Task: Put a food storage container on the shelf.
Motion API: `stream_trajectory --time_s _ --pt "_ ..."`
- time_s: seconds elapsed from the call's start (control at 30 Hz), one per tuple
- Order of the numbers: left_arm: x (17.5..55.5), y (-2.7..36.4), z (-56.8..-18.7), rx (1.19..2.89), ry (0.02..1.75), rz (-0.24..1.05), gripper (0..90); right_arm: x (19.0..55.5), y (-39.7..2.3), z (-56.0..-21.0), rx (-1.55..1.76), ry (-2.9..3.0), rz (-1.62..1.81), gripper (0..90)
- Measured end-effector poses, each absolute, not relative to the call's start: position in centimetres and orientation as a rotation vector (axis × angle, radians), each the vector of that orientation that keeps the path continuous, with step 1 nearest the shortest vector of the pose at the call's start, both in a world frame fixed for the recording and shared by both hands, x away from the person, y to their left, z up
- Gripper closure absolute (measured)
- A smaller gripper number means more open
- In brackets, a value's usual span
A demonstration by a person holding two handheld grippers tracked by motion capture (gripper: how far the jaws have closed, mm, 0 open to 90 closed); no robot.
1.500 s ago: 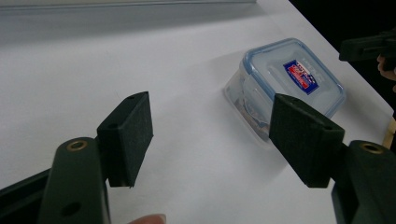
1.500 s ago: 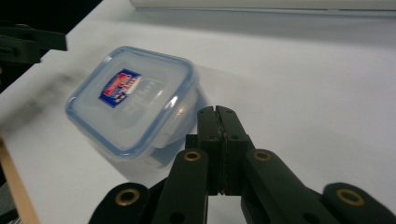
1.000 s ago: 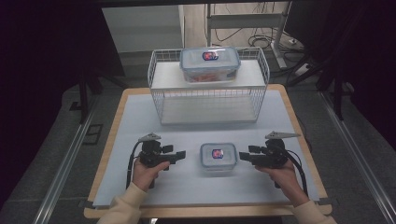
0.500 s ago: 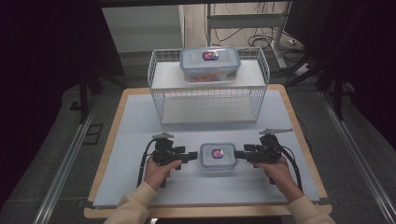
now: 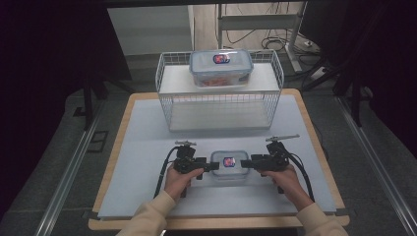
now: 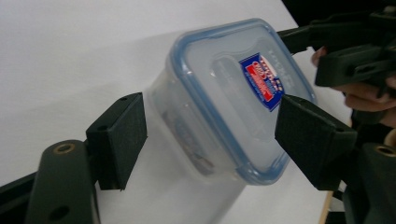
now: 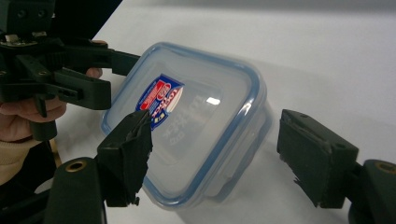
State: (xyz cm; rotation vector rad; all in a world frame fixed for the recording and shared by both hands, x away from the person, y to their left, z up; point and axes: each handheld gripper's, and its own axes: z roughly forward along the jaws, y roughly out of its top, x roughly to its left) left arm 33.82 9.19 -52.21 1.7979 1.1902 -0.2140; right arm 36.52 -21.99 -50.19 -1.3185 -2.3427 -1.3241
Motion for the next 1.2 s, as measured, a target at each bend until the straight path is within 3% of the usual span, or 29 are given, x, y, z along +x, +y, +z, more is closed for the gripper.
stream_trajectory --time_s 0.27,0.53,0.63,0.77,1.2 --pt "34.0 8.7 -52.7 1.799 1.192 -0.265 27.5 36.8 -21.5 -51.2 -1.32 -2.301 -1.263 26.0" --pt "33.7 8.5 -53.0 1.773 1.196 -0.312 34.0 36.8 -21.7 -51.6 -1.306 -2.242 -1.235 33.6" --pt "33.5 8.5 -52.9 1.786 1.184 -0.297 34.8 36.5 -21.8 -51.6 -1.306 -2.236 -1.249 34.8" --pt "33.0 9.0 -52.6 1.776 1.167 -0.283 43.3 36.2 -22.2 -51.2 -1.313 -2.226 -1.279 43.0" --pt "31.3 8.7 -52.1 1.771 1.145 -0.178 47.7 34.5 -22.2 -50.7 -1.316 -2.28 -1.336 47.9"
